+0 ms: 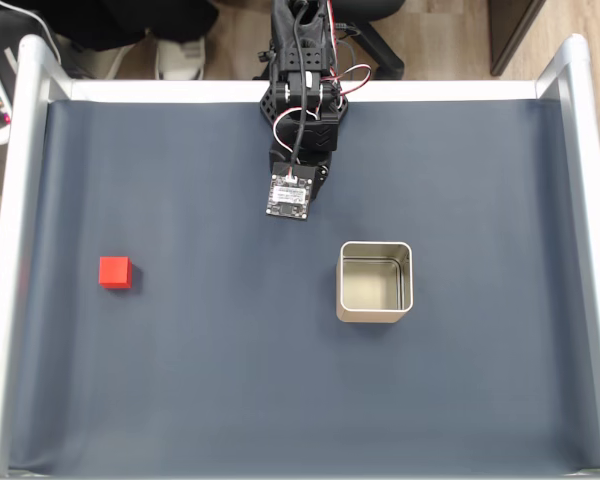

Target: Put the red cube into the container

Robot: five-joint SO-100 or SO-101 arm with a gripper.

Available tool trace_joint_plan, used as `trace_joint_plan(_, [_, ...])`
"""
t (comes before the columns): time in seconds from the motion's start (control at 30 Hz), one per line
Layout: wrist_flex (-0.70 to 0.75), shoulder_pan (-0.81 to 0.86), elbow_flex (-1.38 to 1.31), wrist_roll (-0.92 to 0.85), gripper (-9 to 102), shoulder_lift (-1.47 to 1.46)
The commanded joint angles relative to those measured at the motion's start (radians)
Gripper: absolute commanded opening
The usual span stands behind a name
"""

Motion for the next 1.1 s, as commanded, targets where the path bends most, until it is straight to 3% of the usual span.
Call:
trace_joint_plan(0.0, [0.012,0.003,-0.008,-0.006,1,-0.003])
trace_joint_plan(0.57, [0.012,-0.014,-0.008,-0.003,1,-0.002])
trace_joint_plan(0.9, [0.020,-0.014,-0.008,-0.092,0,-0.002])
trace_joint_plan(1.07, [-0.144,-0.006,-0.008,-0.100,0,-0.028])
